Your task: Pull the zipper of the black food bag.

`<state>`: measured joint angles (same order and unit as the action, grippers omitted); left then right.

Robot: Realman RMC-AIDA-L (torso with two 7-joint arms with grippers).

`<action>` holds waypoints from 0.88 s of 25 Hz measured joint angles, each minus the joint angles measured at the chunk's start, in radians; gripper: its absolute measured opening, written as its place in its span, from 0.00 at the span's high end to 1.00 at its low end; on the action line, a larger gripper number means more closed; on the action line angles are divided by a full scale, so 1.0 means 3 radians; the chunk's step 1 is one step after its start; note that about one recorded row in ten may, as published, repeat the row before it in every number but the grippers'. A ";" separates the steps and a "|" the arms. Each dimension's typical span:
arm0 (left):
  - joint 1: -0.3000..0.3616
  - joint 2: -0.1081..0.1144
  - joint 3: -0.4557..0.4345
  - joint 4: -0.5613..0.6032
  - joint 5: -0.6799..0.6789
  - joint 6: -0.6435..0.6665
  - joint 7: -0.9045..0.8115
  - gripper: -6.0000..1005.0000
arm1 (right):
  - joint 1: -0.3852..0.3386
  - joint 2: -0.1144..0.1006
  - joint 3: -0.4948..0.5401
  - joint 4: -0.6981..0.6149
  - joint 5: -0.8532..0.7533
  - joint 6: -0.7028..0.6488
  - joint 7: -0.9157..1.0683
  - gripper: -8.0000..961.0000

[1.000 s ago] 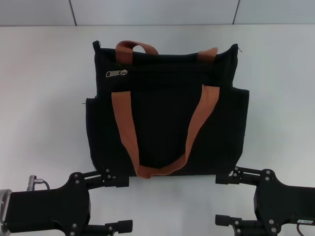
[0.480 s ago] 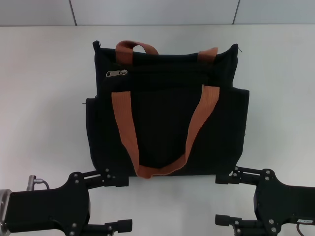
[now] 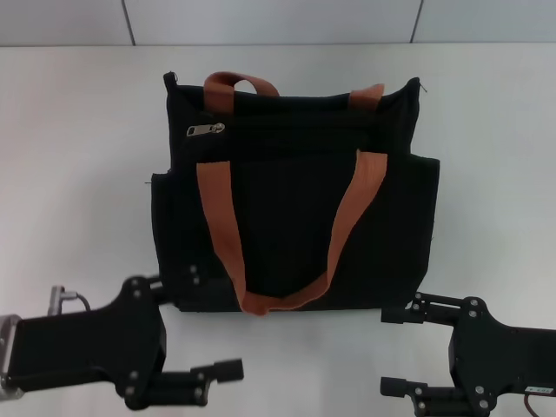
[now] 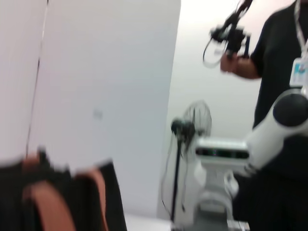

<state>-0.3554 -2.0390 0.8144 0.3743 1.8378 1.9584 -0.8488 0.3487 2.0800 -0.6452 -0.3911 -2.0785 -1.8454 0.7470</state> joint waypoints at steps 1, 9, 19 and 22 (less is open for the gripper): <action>0.0000 0.0000 0.0000 0.0000 0.0000 0.0000 0.0000 0.19 | 0.0000 0.0000 0.0003 0.0000 0.0000 0.0000 0.0000 0.23; 0.0014 -0.0086 -0.0525 -0.0082 -0.0349 0.0191 0.0326 0.19 | -0.0016 0.0000 0.0005 0.0000 0.0013 -0.0010 -0.0003 0.23; 0.0087 0.0108 -0.0562 -0.0216 -0.1571 -0.0159 -0.0046 0.19 | -0.0017 -0.0005 0.0009 -0.0006 0.0020 -0.0032 -0.0003 0.23; 0.0021 0.0273 -0.0544 -0.0191 -0.1332 -0.0446 -0.0266 0.19 | -0.0017 -0.0005 0.0009 -0.0002 0.0021 -0.0035 -0.0003 0.23</action>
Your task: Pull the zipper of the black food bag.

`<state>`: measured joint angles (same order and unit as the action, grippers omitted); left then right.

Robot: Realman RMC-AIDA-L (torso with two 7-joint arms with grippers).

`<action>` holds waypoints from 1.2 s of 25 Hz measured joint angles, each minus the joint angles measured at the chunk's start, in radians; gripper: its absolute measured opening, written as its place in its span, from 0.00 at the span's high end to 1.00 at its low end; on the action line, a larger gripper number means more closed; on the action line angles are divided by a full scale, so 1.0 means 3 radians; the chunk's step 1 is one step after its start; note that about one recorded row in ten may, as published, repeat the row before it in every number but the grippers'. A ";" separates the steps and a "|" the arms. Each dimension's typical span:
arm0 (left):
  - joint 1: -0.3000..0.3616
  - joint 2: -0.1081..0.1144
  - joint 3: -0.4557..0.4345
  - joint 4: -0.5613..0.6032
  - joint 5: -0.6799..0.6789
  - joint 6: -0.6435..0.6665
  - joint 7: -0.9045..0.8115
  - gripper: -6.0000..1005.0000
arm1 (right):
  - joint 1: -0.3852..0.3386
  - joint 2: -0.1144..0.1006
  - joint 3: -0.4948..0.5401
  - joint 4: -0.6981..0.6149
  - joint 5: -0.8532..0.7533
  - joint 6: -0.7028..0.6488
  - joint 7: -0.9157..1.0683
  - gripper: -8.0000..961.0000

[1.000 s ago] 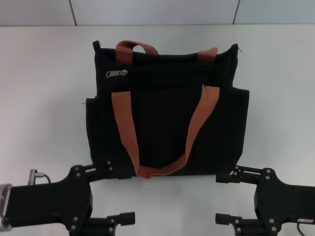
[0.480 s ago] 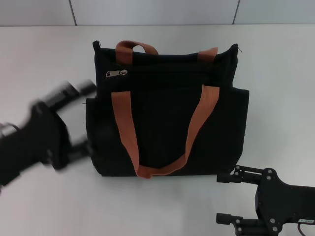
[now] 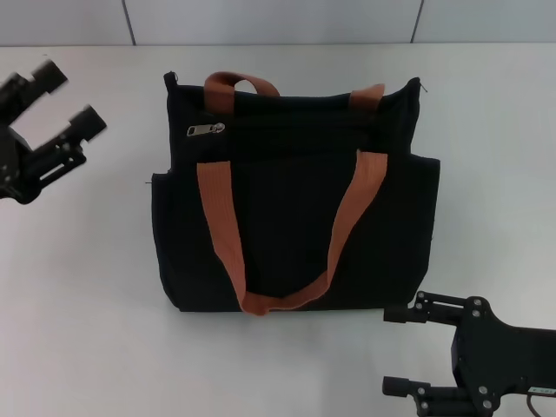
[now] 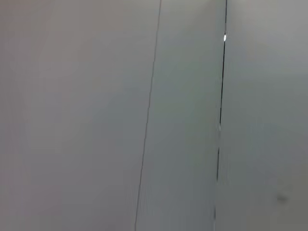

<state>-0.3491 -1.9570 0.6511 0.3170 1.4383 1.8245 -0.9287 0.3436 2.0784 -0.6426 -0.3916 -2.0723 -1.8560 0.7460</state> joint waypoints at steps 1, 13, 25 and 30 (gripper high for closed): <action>-0.0032 0.0060 -0.0002 0.0068 0.0200 -0.0148 -0.0110 0.19 | 0.0000 0.0000 -0.0001 0.0002 0.0000 0.0000 0.0000 0.23; -0.0144 0.0035 0.0005 0.0349 0.0899 -0.0533 -0.0229 0.19 | -0.0005 0.0000 -0.0001 0.0001 0.0000 -0.0001 0.0010 0.23; -0.0347 -0.0092 0.0085 0.0358 0.1098 -0.0750 -0.0162 0.20 | -0.0005 0.0000 0.0000 0.0001 -0.0005 0.0000 0.0011 0.23; -0.0399 -0.0137 0.0099 0.0360 0.1099 -0.0814 -0.0084 0.23 | -0.0005 0.0000 -0.0001 0.0001 -0.0004 0.0000 0.0011 0.23</action>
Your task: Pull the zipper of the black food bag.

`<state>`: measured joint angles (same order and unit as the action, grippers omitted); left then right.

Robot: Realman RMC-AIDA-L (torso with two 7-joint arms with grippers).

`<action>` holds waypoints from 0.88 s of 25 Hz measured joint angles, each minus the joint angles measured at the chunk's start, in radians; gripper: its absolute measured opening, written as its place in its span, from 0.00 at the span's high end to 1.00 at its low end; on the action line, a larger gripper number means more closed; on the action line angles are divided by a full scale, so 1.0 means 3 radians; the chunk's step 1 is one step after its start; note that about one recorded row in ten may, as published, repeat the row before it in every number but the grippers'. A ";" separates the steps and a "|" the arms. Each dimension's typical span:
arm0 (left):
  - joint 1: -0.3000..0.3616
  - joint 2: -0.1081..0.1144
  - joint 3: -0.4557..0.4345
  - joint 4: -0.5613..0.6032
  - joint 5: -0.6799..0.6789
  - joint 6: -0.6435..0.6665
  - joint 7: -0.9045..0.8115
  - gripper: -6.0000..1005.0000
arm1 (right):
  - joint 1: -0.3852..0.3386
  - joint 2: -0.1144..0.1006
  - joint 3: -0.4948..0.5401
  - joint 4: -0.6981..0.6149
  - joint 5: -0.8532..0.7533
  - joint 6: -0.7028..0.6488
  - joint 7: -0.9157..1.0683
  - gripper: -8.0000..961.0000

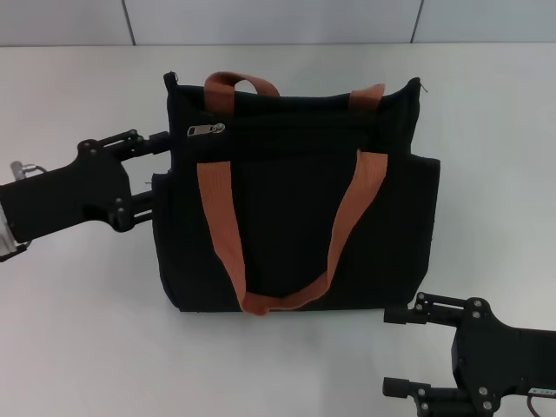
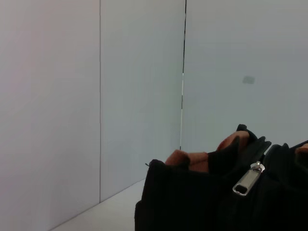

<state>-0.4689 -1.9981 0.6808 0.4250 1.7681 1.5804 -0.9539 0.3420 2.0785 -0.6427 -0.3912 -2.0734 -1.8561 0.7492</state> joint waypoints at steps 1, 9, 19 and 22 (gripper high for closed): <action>-0.0006 -0.0005 0.0004 0.0000 0.0000 -0.0010 0.0004 0.24 | 0.0000 0.0000 0.0000 0.0000 0.0000 0.0000 0.0000 0.23; -0.0032 -0.0015 0.0082 0.0000 -0.0003 0.0027 0.0016 0.38 | 0.0002 0.0000 0.0000 0.0000 0.0003 0.0000 0.0005 0.23; -0.0005 -0.0016 -0.0010 0.0000 -0.0073 0.0123 0.0030 0.88 | 0.0027 0.0005 0.0139 0.0005 0.0036 -0.0267 0.0022 0.23; 0.0006 -0.0024 -0.0065 0.0000 -0.0080 0.0222 0.0087 0.94 | 0.0040 0.0006 0.0310 0.0012 0.0099 -0.0496 0.0076 0.23</action>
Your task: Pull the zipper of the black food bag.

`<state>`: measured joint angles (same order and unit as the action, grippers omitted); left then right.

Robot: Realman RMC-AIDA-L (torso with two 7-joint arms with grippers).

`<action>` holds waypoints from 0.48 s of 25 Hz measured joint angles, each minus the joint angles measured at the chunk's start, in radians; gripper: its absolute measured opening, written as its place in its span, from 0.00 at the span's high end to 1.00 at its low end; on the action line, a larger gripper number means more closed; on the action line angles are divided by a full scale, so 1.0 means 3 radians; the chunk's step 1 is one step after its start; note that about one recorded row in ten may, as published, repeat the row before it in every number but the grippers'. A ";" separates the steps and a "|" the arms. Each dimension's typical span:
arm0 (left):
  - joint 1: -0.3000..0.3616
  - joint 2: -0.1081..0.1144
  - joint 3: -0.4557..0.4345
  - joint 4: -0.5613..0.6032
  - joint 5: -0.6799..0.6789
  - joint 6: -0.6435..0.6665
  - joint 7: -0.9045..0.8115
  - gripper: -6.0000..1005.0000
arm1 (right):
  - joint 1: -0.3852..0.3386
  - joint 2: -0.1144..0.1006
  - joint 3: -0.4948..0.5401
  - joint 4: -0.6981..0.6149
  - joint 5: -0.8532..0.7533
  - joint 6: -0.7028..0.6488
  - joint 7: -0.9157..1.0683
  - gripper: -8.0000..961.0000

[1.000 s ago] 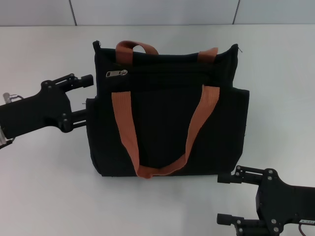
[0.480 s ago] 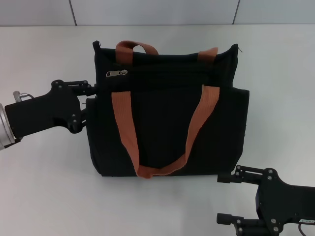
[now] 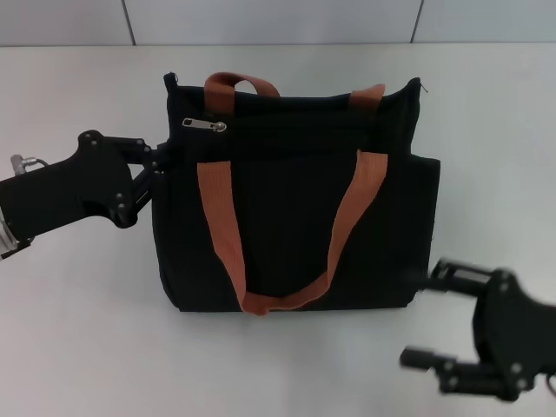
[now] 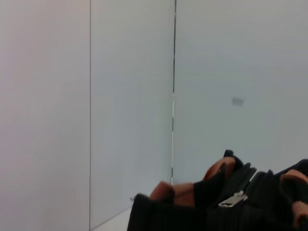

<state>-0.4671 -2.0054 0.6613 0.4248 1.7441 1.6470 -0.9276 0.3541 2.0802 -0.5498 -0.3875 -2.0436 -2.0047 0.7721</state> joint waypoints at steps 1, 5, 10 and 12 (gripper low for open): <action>0.0000 0.0000 0.0000 0.0000 0.0000 0.0000 0.0000 0.96 | 0.0011 0.0000 0.0067 0.0005 0.0060 -0.0085 0.0076 0.23; 0.0043 -0.0046 -0.0111 0.0000 -0.0001 0.0154 0.0177 0.97 | 0.0113 0.0005 0.0132 0.0041 0.0468 -0.0277 0.0687 0.23; 0.0084 -0.0080 -0.0194 0.0000 -0.0013 0.0279 0.0348 0.97 | 0.0414 -0.0012 0.0133 -0.0014 0.0711 -0.0309 0.1744 0.23; 0.0100 -0.0101 -0.0199 -0.0001 -0.0053 0.0302 0.0422 0.97 | 0.0559 -0.0017 0.0135 -0.0076 0.0713 -0.0290 0.2093 0.23</action>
<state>-0.4372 -2.0357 0.6017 0.4244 1.7283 1.7378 -0.8010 0.5219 2.0752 -0.5094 -0.4104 -1.8297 -2.0916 1.3999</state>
